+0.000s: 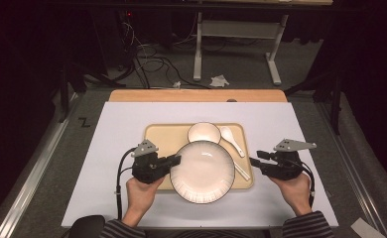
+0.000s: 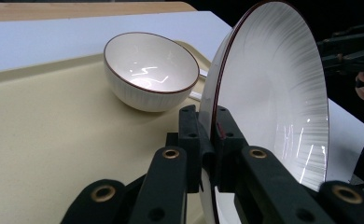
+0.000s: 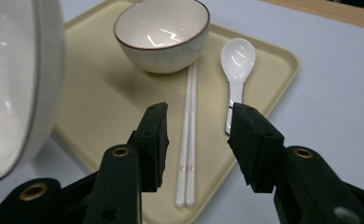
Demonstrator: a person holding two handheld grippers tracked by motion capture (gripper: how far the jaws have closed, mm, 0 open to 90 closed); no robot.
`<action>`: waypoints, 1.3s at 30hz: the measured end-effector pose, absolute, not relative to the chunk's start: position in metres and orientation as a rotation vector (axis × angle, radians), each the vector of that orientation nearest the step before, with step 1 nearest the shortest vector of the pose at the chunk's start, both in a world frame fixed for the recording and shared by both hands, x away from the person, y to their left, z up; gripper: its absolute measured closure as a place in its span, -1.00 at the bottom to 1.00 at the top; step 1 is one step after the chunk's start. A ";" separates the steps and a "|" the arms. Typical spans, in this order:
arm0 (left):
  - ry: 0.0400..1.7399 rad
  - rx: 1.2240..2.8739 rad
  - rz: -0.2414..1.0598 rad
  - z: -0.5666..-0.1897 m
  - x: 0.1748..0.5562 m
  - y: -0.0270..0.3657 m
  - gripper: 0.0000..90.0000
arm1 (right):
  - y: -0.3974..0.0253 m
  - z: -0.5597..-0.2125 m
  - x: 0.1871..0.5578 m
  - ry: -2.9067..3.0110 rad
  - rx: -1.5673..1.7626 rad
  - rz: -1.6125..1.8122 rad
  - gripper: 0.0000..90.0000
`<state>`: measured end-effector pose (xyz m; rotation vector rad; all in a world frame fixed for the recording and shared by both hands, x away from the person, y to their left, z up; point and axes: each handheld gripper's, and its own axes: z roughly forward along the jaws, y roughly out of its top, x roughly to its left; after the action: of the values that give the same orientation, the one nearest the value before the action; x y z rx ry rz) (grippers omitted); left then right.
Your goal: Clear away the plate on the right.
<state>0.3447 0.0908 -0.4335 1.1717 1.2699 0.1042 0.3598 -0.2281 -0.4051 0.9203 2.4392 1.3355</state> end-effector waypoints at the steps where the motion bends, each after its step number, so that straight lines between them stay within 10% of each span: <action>1: 1.271 1.167 0.106 -0.433 0.345 0.092 0.89 | -0.230 -0.405 0.360 2.436 0.924 1.336 0.28; 39: 1.338 1.000 0.170 -0.419 0.338 0.139 0.89 | -0.271 -0.472 0.423 2.332 1.279 0.960 0.15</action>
<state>0.3383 0.1385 -0.4186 0.9995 1.3377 0.1701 0.4229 -0.2706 -0.4723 1.2790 2.3320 0.9605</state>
